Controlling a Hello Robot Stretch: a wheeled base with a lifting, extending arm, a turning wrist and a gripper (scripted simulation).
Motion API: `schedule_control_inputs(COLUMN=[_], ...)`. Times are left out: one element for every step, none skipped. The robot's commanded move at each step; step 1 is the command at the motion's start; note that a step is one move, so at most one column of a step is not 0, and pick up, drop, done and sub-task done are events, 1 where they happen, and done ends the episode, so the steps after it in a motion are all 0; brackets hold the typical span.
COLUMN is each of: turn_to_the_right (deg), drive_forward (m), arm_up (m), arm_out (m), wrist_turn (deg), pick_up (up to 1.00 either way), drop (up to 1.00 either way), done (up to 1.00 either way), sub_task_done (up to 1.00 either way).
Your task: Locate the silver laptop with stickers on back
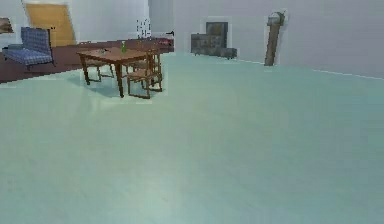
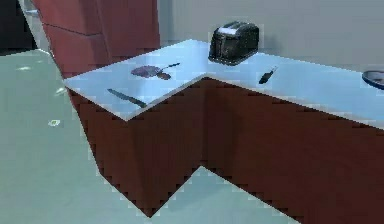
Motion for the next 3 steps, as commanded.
schedule_control_inputs(turn_to_the_right=[0.0,0.0,0.0], drive_forward=[1.0,1.0,1.0], arm_up=[0.0,0.0,0.0], arm_out=[0.0,0.0,0.0], wrist_turn=[0.0,0.0,0.0], pick_up=[0.0,0.0,0.0], drop=[0.0,0.0,0.0], done=[0.0,0.0,0.0], sub_task_done=[0.0,0.0,0.0])
